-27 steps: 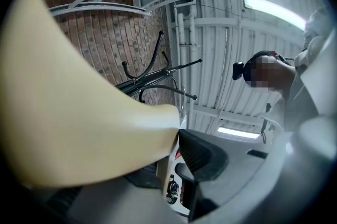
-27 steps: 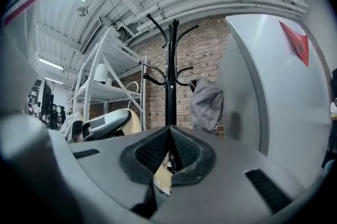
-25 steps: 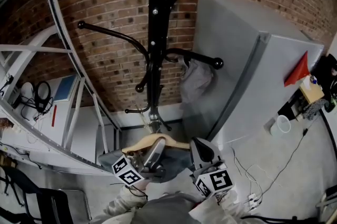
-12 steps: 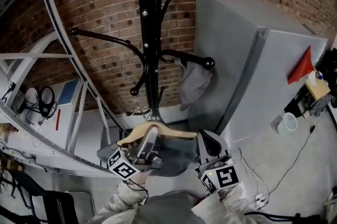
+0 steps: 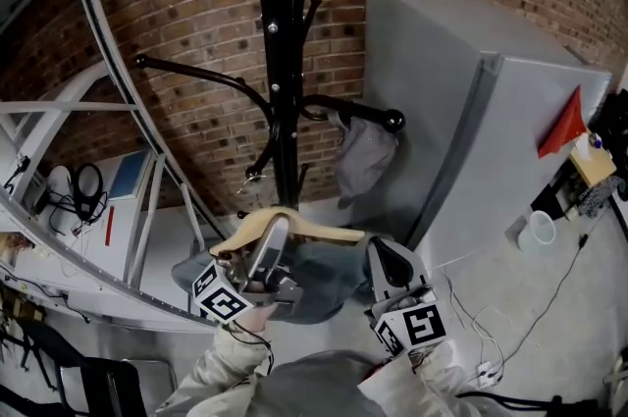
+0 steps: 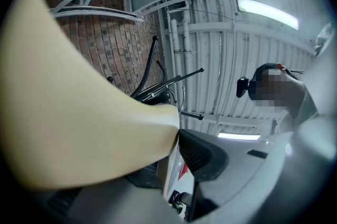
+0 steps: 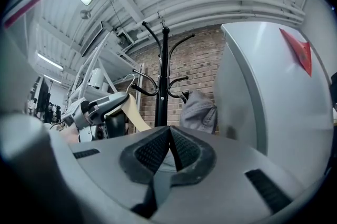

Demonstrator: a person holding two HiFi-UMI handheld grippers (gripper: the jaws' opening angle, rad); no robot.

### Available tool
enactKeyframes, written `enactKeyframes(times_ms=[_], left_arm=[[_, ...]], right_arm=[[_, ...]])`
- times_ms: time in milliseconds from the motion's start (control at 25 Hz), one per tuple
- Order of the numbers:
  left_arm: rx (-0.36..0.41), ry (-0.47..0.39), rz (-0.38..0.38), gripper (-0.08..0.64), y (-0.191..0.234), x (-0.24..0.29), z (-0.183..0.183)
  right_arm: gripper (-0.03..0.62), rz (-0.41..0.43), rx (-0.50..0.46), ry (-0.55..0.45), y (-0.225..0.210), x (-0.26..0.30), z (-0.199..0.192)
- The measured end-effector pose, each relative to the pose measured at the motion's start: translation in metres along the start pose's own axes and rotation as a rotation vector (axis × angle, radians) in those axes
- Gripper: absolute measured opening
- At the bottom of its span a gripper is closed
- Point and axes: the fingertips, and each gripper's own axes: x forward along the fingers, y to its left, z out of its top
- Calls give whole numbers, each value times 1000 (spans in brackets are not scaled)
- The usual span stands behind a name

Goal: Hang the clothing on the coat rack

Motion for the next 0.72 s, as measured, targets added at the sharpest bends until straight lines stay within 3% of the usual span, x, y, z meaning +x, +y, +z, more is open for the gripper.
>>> enactKeyframes(times_ms=[720], left_arm=[[-19, 13, 42, 101, 42, 5, -5]], right_arm=[[25, -1, 20, 14, -7, 19, -9]])
